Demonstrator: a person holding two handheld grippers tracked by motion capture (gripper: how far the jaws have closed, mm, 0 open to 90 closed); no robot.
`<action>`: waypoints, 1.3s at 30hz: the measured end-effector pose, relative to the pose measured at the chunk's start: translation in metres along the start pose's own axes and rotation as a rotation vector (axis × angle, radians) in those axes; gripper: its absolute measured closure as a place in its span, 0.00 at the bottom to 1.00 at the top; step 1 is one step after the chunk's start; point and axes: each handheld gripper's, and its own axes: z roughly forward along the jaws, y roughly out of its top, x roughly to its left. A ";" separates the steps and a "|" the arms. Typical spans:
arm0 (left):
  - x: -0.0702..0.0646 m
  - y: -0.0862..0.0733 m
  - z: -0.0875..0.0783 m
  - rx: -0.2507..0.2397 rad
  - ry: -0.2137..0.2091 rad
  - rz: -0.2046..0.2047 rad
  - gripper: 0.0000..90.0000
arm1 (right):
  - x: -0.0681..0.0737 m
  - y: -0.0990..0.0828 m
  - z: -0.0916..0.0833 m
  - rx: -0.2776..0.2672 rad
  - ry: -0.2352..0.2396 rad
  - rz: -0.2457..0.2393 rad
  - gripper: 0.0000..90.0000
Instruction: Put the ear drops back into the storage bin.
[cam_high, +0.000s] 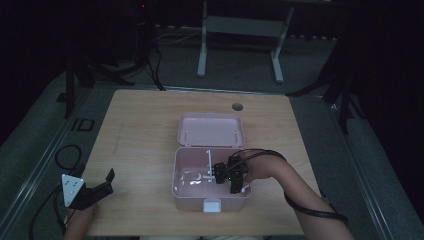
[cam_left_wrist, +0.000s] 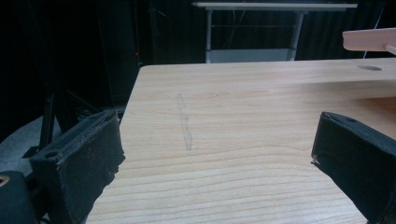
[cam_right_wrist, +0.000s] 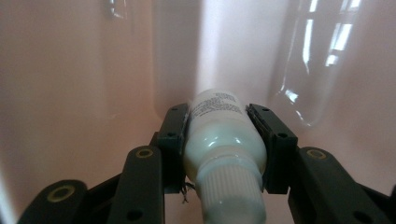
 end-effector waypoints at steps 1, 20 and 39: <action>0.000 0.000 0.000 0.000 0.000 0.000 0.02 | 0.000 0.001 0.002 0.000 0.001 -0.001 0.66; 0.000 0.000 0.000 0.000 -0.002 0.001 0.02 | -0.004 0.009 0.032 0.078 0.013 -0.019 0.66; 0.000 0.000 0.000 0.002 -0.003 0.001 0.02 | -0.003 0.004 0.020 0.040 0.019 -0.001 0.60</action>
